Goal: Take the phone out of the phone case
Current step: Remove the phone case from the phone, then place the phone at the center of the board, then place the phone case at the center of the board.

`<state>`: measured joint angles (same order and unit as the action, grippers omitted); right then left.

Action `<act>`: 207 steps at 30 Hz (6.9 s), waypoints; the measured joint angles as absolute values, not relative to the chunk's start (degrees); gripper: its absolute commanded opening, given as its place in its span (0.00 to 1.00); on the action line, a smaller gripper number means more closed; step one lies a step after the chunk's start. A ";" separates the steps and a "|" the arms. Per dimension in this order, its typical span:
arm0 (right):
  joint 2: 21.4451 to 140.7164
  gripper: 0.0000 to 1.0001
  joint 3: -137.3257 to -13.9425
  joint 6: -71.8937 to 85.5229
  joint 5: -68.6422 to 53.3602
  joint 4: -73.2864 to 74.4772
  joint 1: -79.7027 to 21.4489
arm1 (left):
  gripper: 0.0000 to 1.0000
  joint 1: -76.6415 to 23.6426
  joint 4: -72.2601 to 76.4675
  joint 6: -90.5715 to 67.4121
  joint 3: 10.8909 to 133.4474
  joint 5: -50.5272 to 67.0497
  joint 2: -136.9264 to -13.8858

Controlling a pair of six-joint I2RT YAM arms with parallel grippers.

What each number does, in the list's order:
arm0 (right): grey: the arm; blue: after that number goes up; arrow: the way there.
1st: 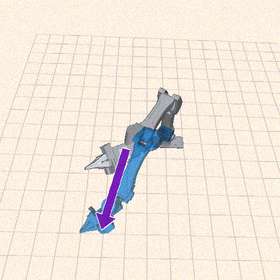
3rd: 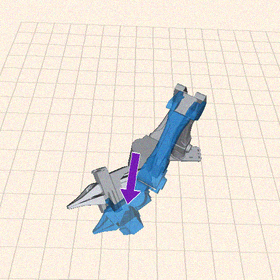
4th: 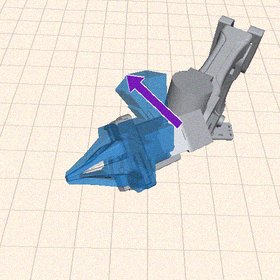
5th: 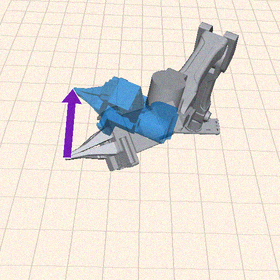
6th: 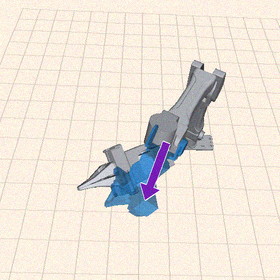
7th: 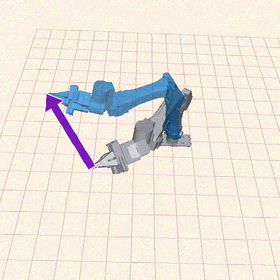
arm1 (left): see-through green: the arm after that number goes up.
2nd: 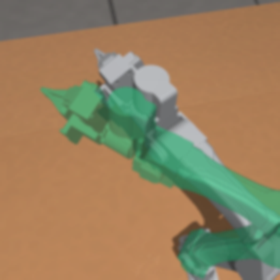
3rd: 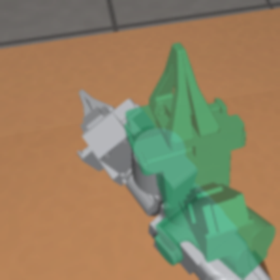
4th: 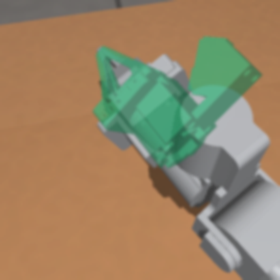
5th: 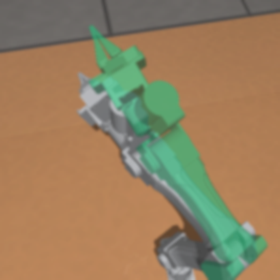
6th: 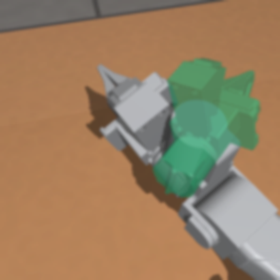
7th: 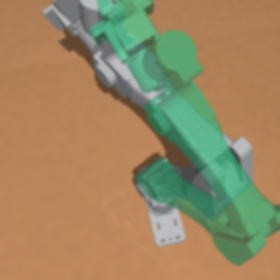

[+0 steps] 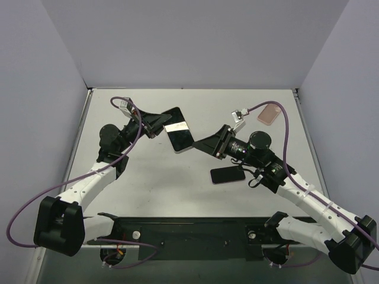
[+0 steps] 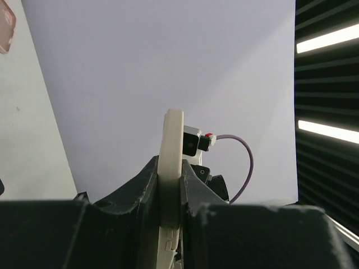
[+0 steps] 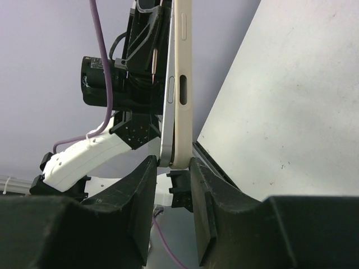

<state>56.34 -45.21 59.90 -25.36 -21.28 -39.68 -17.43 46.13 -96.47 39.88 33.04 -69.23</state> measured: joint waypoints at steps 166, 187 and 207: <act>121.14 0.12 -88.86 -28.91 -54.41 59.96 -3.42 | 0.00 -42.41 -21.26 -35.57 44.80 -16.64 -46.17; 122.30 0.88 -89.82 -10.81 -33.63 44.80 -2.46 | 0.00 -42.48 -17.98 -37.43 44.80 -9.82 -49.56; 65.19 0.71 -43.20 52.64 -41.54 -19.79 -22.35 | 0.00 -34.37 18.44 -53.52 37.74 23.73 -58.78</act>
